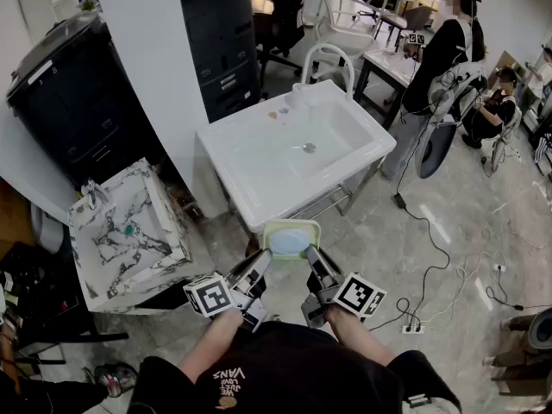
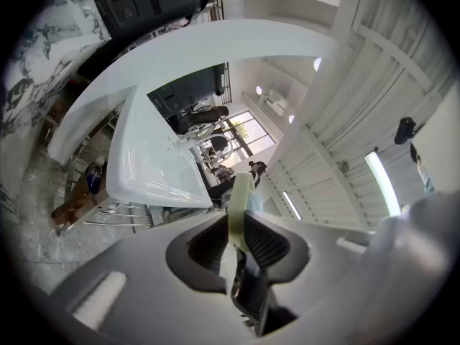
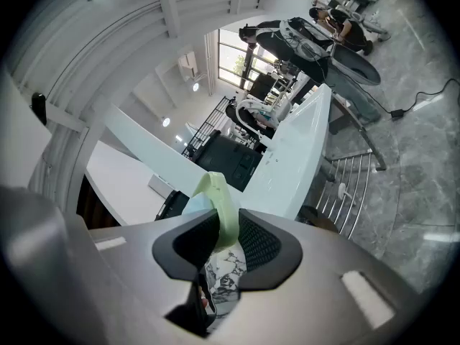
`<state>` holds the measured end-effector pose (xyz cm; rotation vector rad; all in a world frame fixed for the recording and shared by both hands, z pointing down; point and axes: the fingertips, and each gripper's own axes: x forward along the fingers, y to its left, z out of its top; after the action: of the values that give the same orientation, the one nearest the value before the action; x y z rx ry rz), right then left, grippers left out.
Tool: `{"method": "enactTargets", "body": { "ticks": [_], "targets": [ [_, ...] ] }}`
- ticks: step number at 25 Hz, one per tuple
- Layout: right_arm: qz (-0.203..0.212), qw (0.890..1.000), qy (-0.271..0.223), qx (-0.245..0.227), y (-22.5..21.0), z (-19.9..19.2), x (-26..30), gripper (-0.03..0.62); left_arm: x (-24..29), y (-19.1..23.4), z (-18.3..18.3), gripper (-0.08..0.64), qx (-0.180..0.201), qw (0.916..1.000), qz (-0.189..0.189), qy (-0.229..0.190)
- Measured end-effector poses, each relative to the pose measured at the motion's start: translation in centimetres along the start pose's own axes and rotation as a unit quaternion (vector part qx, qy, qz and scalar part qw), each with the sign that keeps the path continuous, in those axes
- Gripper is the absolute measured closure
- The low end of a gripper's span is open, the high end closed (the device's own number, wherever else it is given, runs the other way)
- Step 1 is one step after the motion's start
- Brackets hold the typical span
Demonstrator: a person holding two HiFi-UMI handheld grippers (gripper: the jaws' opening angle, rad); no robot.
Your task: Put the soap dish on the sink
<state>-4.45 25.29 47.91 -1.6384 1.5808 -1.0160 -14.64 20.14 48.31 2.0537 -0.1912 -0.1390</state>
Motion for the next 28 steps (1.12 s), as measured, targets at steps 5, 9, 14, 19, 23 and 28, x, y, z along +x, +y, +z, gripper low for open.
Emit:
{"method": "enactTargets", "body": {
  "ticks": [5,9,14,19,23,28],
  "targets": [
    [0.007,1.000,-0.001,0.009,-0.5,0.1,-0.4,0.509,0.2,-0.3,-0.6,0.440,0.001,1.0000,-0.003,-0.007],
    [0.013,1.000,0.004,0.011,-0.6,0.3,-0.2,0.509,0.3,-0.2,-0.6,0.439,0.001,0.9999,0.004,-0.015],
    [0.019,1.000,0.006,0.012,-0.5,0.6,1.1,0.509,0.6,0.5,0.3,0.439,-0.001,0.9997,0.010,-0.024],
    [0.016,1.000,0.006,0.017,-1.1,1.3,3.1,0.509,1.8,1.6,1.7,0.439,-0.006,0.9996,0.013,-0.022],
    [0.008,1.000,0.002,0.020,-1.5,2.5,5.3,0.509,3.4,2.8,3.4,0.439,-0.014,0.9997,0.014,-0.015],
    [0.004,1.000,-0.008,0.017,-1.9,4.5,8.4,0.509,6.2,3.6,6.3,0.439,-0.017,0.9998,-0.006,-0.007]
  ]
}}
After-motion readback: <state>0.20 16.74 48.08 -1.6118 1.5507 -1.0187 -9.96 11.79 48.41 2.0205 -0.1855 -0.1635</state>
